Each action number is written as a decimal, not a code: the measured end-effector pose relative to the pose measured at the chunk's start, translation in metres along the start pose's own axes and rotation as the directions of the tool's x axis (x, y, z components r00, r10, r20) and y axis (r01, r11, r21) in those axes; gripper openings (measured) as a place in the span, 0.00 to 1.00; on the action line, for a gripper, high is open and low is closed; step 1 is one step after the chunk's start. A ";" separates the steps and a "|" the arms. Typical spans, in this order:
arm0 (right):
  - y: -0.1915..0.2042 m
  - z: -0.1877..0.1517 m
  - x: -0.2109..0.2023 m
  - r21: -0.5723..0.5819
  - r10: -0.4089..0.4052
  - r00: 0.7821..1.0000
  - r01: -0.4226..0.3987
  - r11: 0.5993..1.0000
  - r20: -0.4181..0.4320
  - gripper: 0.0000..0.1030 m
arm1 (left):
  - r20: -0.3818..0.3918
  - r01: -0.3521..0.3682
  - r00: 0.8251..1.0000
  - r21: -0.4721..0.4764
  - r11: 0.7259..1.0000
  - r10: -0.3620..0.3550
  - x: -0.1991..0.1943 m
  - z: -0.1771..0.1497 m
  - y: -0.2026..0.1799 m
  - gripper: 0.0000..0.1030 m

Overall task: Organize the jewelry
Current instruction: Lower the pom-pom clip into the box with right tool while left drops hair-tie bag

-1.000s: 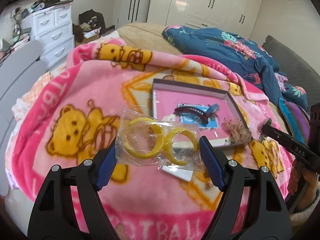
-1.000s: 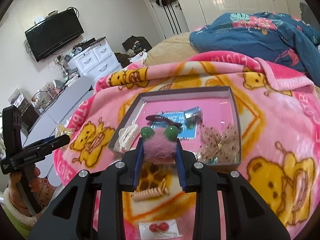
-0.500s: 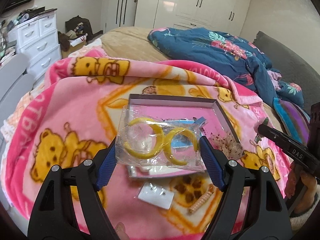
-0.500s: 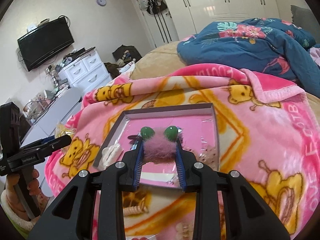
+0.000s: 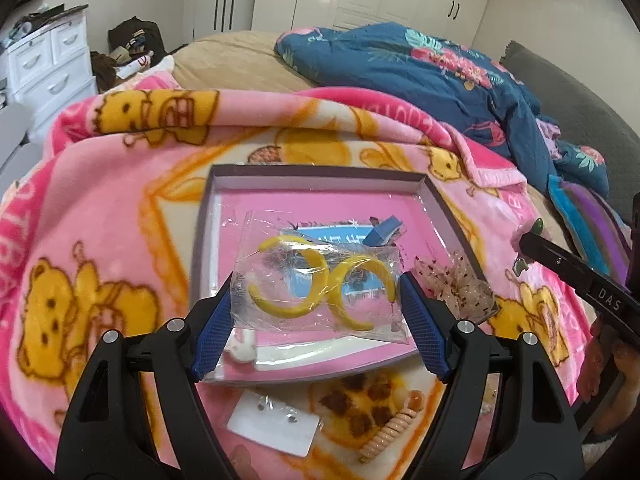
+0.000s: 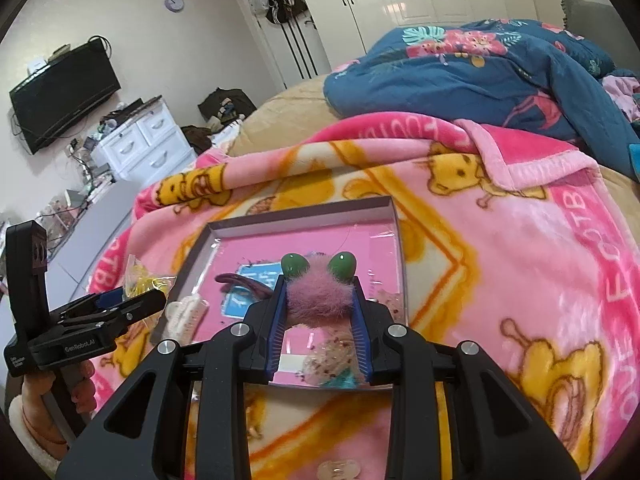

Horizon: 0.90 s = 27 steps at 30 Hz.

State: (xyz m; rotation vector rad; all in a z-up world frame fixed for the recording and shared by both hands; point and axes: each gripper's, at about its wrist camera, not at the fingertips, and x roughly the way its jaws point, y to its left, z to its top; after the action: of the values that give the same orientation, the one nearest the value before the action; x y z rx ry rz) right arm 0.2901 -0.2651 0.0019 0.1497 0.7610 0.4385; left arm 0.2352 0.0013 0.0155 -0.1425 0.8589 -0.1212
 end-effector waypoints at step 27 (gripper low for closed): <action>-0.009 -0.027 0.054 0.032 -0.050 0.991 0.055 0.998 -0.121 0.30 | -0.087 0.018 0.996 0.014 1.000 -0.016 0.044 -0.019 -0.003 0.73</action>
State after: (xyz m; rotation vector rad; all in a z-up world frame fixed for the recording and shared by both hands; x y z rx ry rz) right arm 0.3089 -0.2502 -0.0544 0.1367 0.8898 0.3867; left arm 0.2488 -0.0106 -0.0288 -0.1314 0.9438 -0.1506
